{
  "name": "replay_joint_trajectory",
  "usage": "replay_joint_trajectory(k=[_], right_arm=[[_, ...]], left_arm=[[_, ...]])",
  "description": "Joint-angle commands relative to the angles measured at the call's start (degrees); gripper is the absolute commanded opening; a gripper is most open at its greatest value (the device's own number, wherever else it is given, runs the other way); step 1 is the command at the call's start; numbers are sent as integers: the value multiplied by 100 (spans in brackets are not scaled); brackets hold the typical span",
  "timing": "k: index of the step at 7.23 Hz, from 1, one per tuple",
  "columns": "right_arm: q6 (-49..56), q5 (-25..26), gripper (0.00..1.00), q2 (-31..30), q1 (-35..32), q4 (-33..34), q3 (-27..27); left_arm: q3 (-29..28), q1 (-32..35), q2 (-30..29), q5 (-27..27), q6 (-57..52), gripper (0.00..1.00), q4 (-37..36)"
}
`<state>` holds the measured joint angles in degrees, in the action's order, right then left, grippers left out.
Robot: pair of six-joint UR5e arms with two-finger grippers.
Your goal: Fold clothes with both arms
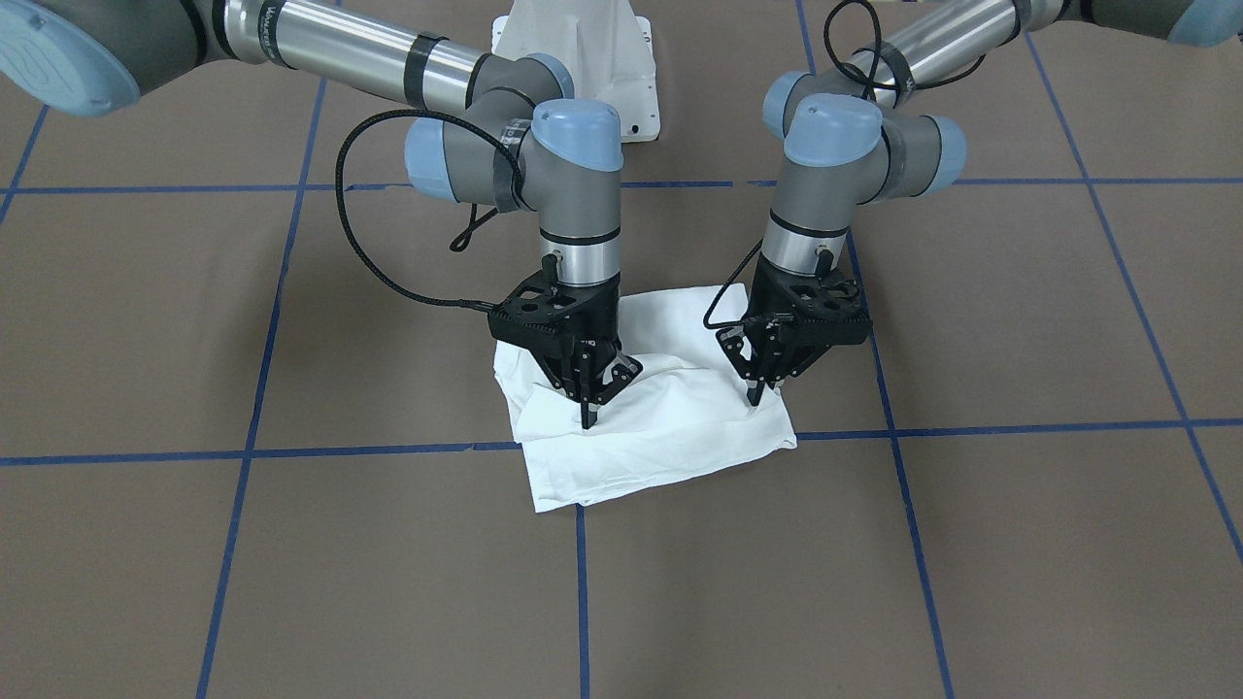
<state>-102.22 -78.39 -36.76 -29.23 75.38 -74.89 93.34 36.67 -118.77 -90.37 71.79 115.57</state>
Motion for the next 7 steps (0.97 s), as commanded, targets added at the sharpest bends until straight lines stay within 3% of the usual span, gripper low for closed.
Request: replay_joint_trajectory(k=[1, 2, 5, 7], right_arm=[[675, 8, 100, 37, -56, -120, 36], [712, -18, 100, 37, -91, -120, 10], [836, -265, 100, -7, -153, -111, -61], [513, -247, 96, 133, -179, -76, 201]], left_arm=[[174, 16, 2, -42, -356, 100, 0], [245, 33, 81, -312, -567, 100, -8], [272, -2, 117, -358, -665, 100, -17], [359, 86, 300, -367, -1715, 100, 9]])
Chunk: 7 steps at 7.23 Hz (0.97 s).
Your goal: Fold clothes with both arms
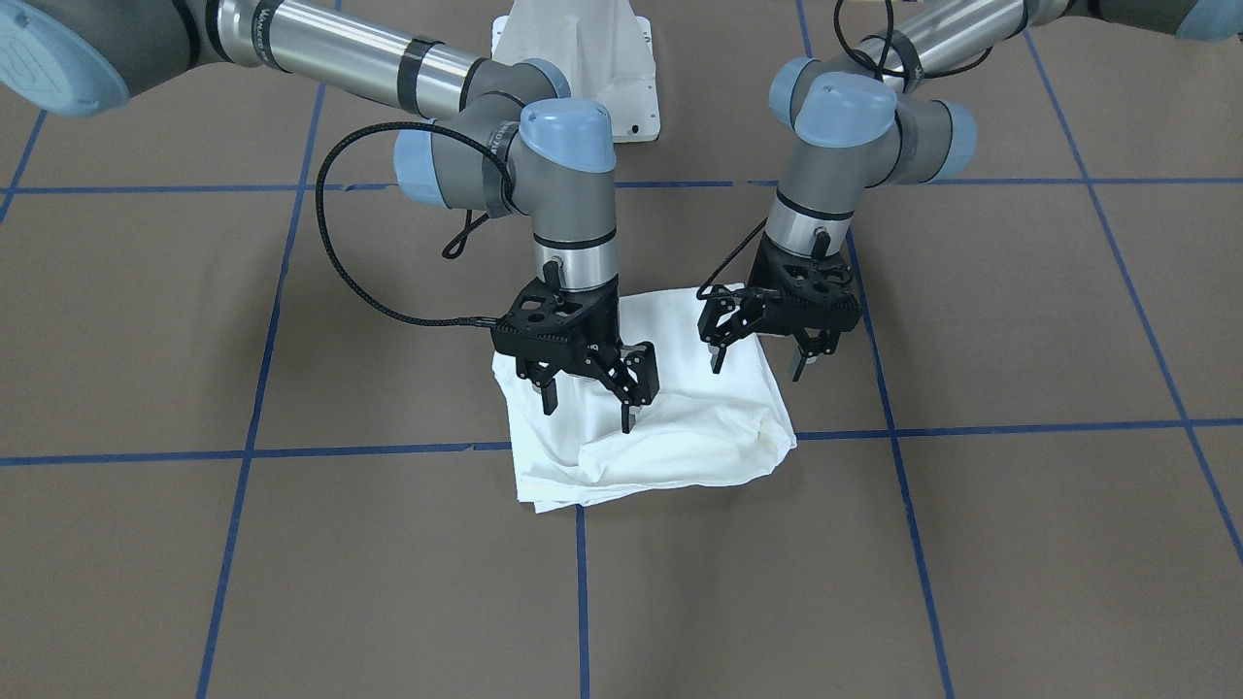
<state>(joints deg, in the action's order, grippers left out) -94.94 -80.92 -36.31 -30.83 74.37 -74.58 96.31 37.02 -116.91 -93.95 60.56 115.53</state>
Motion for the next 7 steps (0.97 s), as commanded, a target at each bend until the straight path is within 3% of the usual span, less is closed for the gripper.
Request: replay_joint_trajectory(k=[1, 3, 5, 6, 7], right_arm=[[-305, 6, 95, 455, -28, 25, 807], [-315, 6, 83, 634, -28, 16, 1199], [-307, -29, 61, 643, -11, 34, 1209], [-306, -29, 59, 634, 24, 60, 1209], [-323, -29, 42, 626, 33, 60, 1201]], left_arm=[[64, 199, 160, -79, -1024, 100, 187], [64, 585, 588, -789, -1667, 100, 801], [64, 622, 652, -791, -1618, 100, 901], [64, 622, 652, -783, -1609, 100, 901], [64, 622, 661, -783, -1591, 100, 901]])
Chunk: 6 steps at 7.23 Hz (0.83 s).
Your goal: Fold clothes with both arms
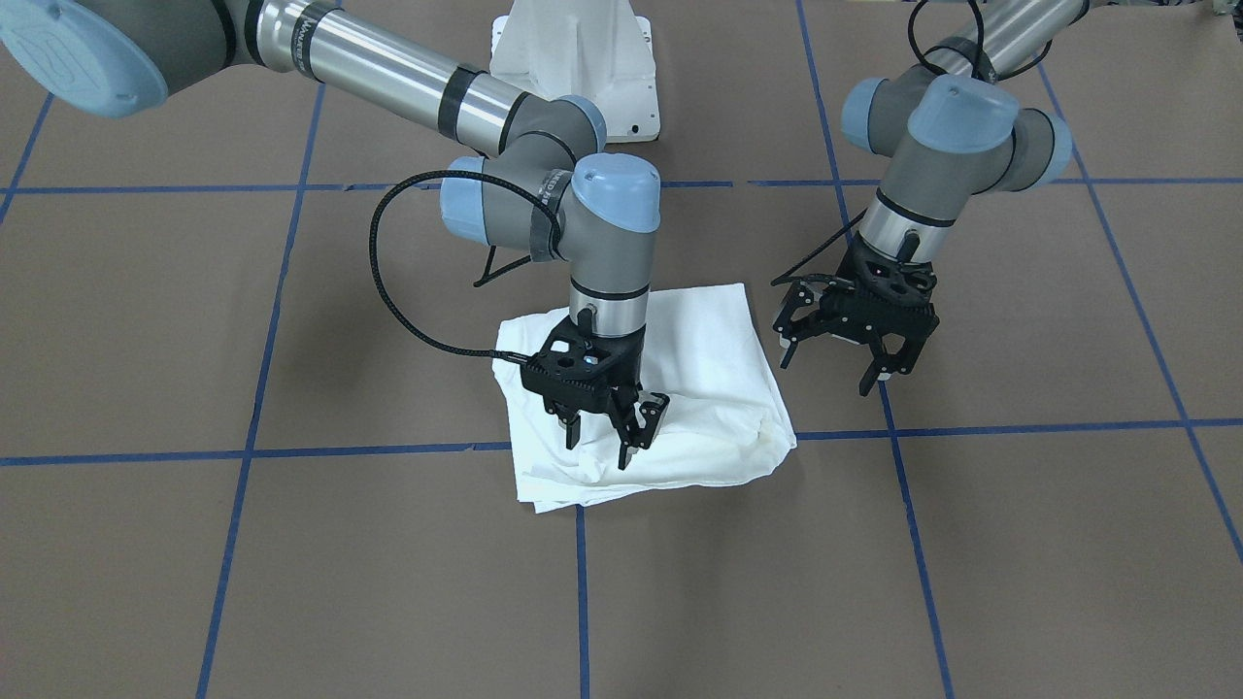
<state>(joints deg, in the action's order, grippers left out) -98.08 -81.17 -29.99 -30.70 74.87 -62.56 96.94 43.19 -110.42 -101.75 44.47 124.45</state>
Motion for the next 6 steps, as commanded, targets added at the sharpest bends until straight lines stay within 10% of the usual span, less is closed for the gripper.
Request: replay_joint_trajectory(k=[1, 6], right_arm=[[-9, -4, 0, 1, 11, 2, -19], [289, 66, 0, -16, -349, -7, 550]], left_arm=[[-8, 5, 21, -2, 18, 100, 9], [-17, -13, 38, 15, 255, 100, 18]])
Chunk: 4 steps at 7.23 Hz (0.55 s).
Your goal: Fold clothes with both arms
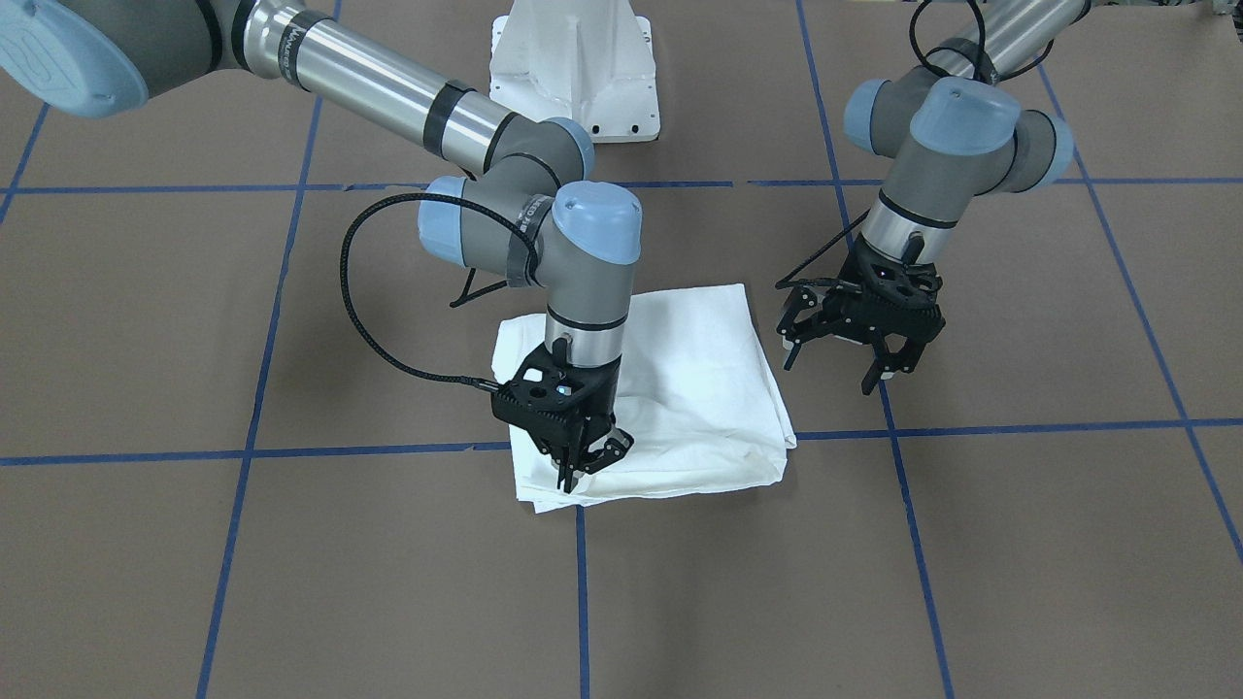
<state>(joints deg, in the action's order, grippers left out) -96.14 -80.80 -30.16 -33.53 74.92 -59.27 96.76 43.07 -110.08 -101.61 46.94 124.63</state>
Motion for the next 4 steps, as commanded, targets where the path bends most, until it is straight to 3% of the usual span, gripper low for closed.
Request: replay_joint_trajectory(k=[1, 2, 4], right_arm=[[95, 72, 35, 71, -48, -38, 275], [313, 134, 99, 307, -31, -56, 537], [829, -23, 100, 423, -117, -56, 426]], left_arm=[[9, 0, 13, 1, 17, 100, 0], [9, 0, 13, 1, 17, 100, 0], [-52, -61, -109, 1, 304, 100, -87]])
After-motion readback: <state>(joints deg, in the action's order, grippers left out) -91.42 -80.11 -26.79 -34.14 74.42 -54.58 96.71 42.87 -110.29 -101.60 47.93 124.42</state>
